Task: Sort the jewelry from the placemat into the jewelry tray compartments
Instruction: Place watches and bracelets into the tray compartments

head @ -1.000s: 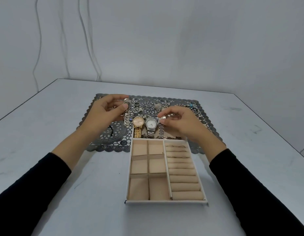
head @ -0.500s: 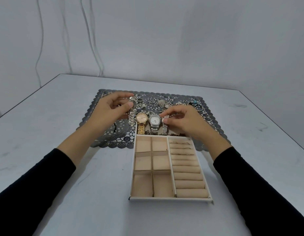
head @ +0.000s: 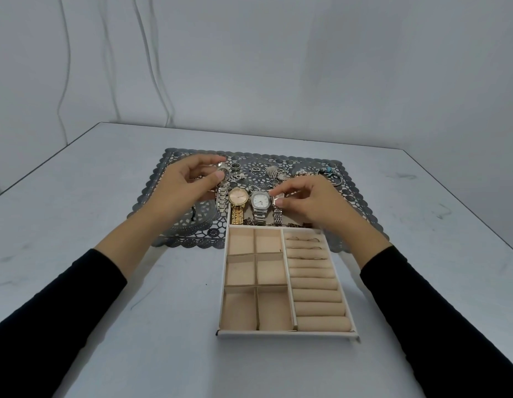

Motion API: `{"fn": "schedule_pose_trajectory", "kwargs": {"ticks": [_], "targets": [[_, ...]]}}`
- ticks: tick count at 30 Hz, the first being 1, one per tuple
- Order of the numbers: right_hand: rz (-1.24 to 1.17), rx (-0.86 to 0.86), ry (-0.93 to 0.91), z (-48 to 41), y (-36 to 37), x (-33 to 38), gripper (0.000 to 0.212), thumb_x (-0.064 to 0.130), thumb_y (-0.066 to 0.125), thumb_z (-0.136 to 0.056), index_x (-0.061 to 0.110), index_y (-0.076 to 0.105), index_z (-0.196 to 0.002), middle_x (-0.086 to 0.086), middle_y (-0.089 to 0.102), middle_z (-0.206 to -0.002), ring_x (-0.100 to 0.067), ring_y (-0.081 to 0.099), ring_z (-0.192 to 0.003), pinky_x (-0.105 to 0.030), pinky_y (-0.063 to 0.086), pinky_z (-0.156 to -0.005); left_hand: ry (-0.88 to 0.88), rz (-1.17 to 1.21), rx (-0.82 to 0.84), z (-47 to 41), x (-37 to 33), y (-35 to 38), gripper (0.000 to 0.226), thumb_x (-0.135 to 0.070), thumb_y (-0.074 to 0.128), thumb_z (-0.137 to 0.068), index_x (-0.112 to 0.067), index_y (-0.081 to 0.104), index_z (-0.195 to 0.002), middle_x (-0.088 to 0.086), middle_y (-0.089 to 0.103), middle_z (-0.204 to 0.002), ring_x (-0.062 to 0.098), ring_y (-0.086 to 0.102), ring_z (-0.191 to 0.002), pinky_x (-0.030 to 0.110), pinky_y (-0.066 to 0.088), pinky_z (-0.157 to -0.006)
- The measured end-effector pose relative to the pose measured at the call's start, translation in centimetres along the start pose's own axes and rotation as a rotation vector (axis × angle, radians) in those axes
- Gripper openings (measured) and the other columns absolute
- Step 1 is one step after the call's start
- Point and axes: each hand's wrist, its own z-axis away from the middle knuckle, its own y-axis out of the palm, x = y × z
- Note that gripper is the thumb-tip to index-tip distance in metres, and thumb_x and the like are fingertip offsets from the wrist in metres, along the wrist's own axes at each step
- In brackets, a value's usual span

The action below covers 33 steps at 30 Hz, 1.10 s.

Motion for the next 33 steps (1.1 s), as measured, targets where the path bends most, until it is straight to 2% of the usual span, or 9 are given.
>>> {"fn": "schedule_pose_trajectory", "kwargs": {"ticks": [2, 4, 6, 10, 16, 21, 26, 31, 33], "targets": [[0.025, -0.002, 0.001, -0.20, 0.06, -0.10, 0.024, 0.014, 0.077, -0.079, 0.030, 0.075, -0.096, -0.001, 0.070, -0.092, -0.009, 0.062, -0.071, -0.026, 0.054, -0.069, -0.001, -0.001, 0.003, 0.01, 0.02, 0.02, 0.028, -0.020, 0.069, -0.090, -0.023, 0.069, -0.117, 0.002, 0.073, -0.098, 0.019, 0.068, -0.094, 0.055, 0.054, -0.092], [0.063, -0.019, 0.013, -0.20, 0.09, -0.03, 0.028, 0.014, 0.079, -0.078, 0.029, 0.073, -0.100, 0.002, 0.067, -0.099, -0.006, 0.063, -0.072, -0.018, 0.052, -0.067, -0.001, -0.002, 0.004, 0.02, 0.04, 0.05, 0.027, -0.019, 0.069, -0.090, -0.022, 0.069, -0.117, 0.001, 0.073, -0.097, 0.017, 0.068, -0.094, 0.053, 0.055, -0.091], [0.080, -0.031, 0.024, -0.19, 0.11, 0.04, 0.027, 0.013, 0.079, -0.078, 0.027, 0.073, -0.100, 0.004, 0.068, -0.100, -0.010, 0.068, -0.077, -0.020, 0.055, -0.068, 0.001, -0.001, 0.007, 0.01, 0.07, 0.08, 0.027, -0.018, 0.069, -0.090, -0.021, 0.069, -0.117, -0.001, 0.073, -0.095, 0.016, 0.069, -0.093, 0.052, 0.056, -0.091], [0.096, -0.056, 0.050, -0.03, 0.12, 0.34, 0.026, 0.012, 0.078, -0.078, 0.024, 0.075, -0.100, 0.009, 0.070, -0.097, -0.014, 0.069, -0.080, -0.023, 0.057, -0.071, 0.002, -0.004, 0.012, -0.01, 0.14, 0.06, 0.026, -0.019, 0.069, -0.090, -0.022, 0.069, -0.116, -0.005, 0.074, -0.092, 0.015, 0.069, -0.091, 0.051, 0.056, -0.091], [0.057, -0.062, 0.092, 0.10, 0.28, 0.47, 0.024, 0.008, 0.078, -0.078, 0.020, 0.076, -0.099, 0.009, 0.067, -0.075, -0.010, 0.060, -0.059, -0.034, 0.059, -0.068, -0.001, -0.005, 0.015, -0.01, 0.31, -0.03, 0.027, -0.022, 0.070, -0.089, -0.026, 0.069, -0.116, 0.000, 0.074, -0.099, 0.027, 0.069, -0.102, 0.054, 0.056, -0.091], [0.020, -0.024, 0.137, 0.25, 0.07, 0.56, 0.023, 0.009, 0.078, -0.078, 0.019, 0.076, -0.099, -0.005, 0.070, -0.067, -0.015, 0.061, -0.057, -0.038, 0.059, -0.071, -0.007, -0.004, 0.015, -0.04, 0.28, 0.09, 0.028, -0.020, 0.070, -0.090, -0.023, 0.068, -0.118, 0.002, 0.074, -0.099, 0.020, 0.070, -0.098, 0.051, 0.057, -0.090], [0.017, -0.002, 0.133, 0.23, 0.03, 0.46, 0.023, 0.013, 0.077, -0.080, 0.023, 0.076, -0.101, -0.011, 0.074, -0.077, -0.029, 0.069, -0.069, -0.046, 0.059, -0.079, -0.003, -0.006, 0.018, 0.01, 0.18, 0.17, 0.027, -0.020, 0.069, -0.090, -0.024, 0.069, -0.116, -0.002, 0.073, -0.094, 0.012, 0.069, -0.091, 0.046, 0.059, -0.088], [0.009, 0.032, 0.139, 0.11, 0.06, 0.13, 0.023, 0.014, 0.076, -0.082, 0.025, 0.075, -0.102, -0.017, 0.074, -0.081, -0.024, 0.068, -0.070, -0.048, 0.058, -0.081, 0.003, -0.008, 0.020, 0.02, 0.19, 0.17, 0.027, -0.021, 0.070, -0.089, -0.025, 0.069, -0.116, -0.005, 0.072, -0.091, 0.011, 0.068, -0.089, 0.048, 0.058, -0.089], [0.006, 0.037, 0.139, 0.06, 0.05, 0.03, 0.022, 0.015, 0.076, -0.081, 0.025, 0.075, -0.101, -0.018, 0.074, -0.081, -0.030, 0.070, -0.072, -0.051, 0.057, -0.082, 0.004, -0.007, 0.020, 0.04, 0.19, 0.24, 0.027, -0.020, 0.069, -0.090, -0.024, 0.069, -0.116, -0.007, 0.072, -0.088, 0.010, 0.068, -0.088, 0.048, 0.058, -0.089]]}}
